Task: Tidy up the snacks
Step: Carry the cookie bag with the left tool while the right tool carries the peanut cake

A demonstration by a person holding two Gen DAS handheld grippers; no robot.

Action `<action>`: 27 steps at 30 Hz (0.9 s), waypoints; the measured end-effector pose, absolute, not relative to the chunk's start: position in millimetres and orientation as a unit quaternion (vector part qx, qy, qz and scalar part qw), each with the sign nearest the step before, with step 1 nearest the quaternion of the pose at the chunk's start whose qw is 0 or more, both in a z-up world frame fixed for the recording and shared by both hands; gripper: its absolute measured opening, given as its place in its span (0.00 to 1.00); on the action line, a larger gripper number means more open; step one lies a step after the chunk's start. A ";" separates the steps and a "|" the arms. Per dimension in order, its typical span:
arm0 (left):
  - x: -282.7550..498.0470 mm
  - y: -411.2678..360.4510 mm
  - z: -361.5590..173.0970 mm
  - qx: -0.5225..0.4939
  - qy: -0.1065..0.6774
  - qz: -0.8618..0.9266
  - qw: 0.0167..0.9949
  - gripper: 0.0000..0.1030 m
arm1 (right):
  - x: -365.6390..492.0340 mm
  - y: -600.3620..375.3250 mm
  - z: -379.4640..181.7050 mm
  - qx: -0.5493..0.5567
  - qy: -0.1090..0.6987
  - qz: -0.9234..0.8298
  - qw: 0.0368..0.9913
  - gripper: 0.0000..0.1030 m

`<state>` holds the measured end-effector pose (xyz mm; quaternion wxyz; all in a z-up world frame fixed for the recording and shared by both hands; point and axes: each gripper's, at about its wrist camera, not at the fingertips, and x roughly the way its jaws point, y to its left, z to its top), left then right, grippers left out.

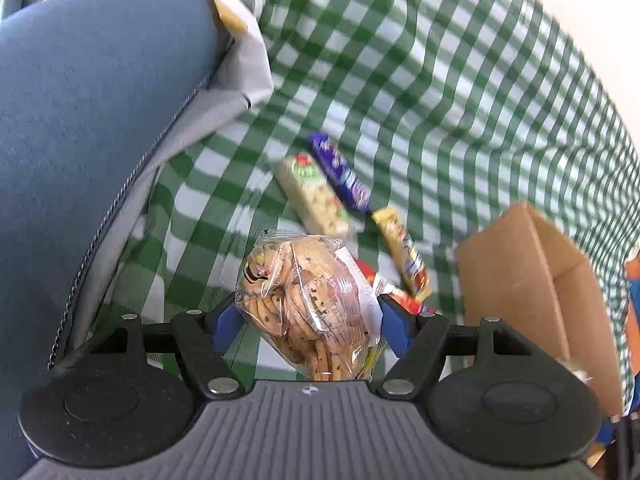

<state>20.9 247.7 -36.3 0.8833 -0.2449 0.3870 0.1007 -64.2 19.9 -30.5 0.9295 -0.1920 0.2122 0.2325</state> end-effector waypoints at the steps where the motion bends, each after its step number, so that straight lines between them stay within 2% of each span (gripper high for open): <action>1: 20.6 247.4 -33.6 -0.247 0.380 0.100 0.886 0.74 | -63.1 15.7 -24.0 -0.188 0.206 0.229 0.933 0.80; 10: 28.7 223.0 -15.9 -0.259 0.326 0.082 0.905 0.74 | -30.9 -43.2 40.6 -0.140 0.136 0.179 0.964 0.80; 13: 33.1 210.1 -10.5 -0.245 0.312 0.076 0.915 0.74 | -14.5 -64.2 36.5 -0.149 0.115 0.162 0.969 0.80; 20: 40.7 185.1 -8.0 -0.240 0.300 0.059 0.921 0.74 | 14.0 -108.3 10.9 -0.106 0.146 0.121 0.976 0.80; 27: 46.0 160.8 -1.0 -0.230 0.276 0.039 0.932 0.74 | -3.1 -113.2 17.5 -0.104 0.129 0.098 0.981 0.80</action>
